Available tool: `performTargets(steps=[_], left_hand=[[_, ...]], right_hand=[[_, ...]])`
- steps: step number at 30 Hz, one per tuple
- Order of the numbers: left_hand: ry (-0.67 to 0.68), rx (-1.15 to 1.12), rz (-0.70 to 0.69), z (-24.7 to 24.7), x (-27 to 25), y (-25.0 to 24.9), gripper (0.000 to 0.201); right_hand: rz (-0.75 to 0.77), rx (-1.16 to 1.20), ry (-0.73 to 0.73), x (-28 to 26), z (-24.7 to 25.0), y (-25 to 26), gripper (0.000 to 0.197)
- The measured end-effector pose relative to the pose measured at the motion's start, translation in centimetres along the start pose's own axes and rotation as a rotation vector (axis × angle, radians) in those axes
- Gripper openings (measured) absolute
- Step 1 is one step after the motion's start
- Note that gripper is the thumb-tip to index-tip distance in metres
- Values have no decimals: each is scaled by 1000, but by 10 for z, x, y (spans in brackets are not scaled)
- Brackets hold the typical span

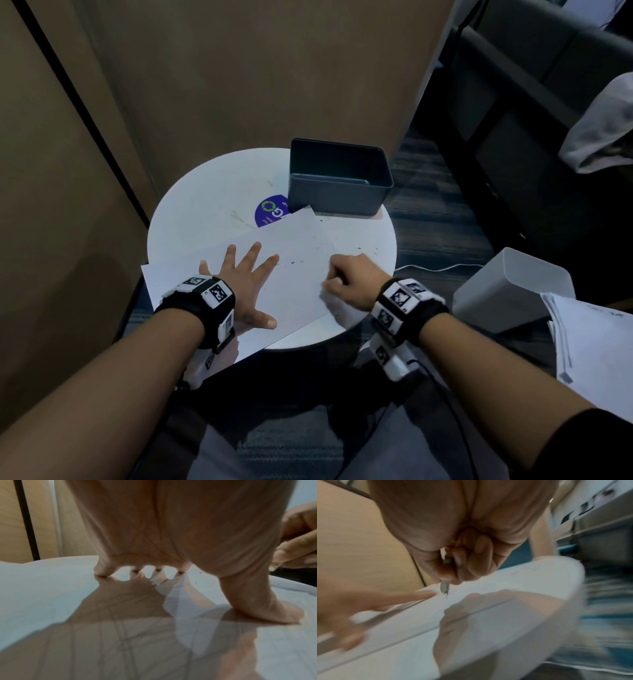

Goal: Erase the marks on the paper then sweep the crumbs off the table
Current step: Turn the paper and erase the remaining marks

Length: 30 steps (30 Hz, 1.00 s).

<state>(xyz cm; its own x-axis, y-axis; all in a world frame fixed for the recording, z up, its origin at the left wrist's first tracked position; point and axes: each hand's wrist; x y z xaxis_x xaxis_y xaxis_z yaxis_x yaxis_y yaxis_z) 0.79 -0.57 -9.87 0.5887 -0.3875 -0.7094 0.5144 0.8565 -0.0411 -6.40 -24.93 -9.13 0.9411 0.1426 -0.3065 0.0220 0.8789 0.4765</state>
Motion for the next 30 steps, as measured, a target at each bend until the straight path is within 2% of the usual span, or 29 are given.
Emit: performTargets(steps=[3,9,13,17,20,25,28,30], left_hand=[[-7,8,3,-2,0,-1,131],[-12,-28,-5,-7,3,-2,131],[-20,-25,-10,-4,4,-3,131],[-18,-26,-3,-5,4,-1,132],[-25,-16,-8,-7,8,0,132],[-24,-30,-15,-10,9,-1,133],[-28,-18,-11,-7,9,-1,132],[-27,-25,-13,-6,9,0,132]], right_hand=[[60,-7,103,-4,-22,7,16],[-181,-62,-16,-20,23,-52,21],[-81,19,-52,-16,8,-22,14],[16,73,57,-2,-23,18,17],[-12,52,67,6,-20,8,18],[-120,-124,23,6,19,-19,16],[-33,-53,-18,18,17,4,14],[16,-25,30,25,4,18,16]])
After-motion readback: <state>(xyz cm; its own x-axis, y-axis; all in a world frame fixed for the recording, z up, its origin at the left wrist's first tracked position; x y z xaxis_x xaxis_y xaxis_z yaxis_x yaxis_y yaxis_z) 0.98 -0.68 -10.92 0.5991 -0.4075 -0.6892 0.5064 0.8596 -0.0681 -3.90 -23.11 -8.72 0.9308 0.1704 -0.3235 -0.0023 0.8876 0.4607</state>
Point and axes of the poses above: each hand's wrist, its own x-axis towards the middle knuckle, its own z-axis out of the back of the hand, y = z × x, and after that the axes turned 7 degrees about y, right-handed
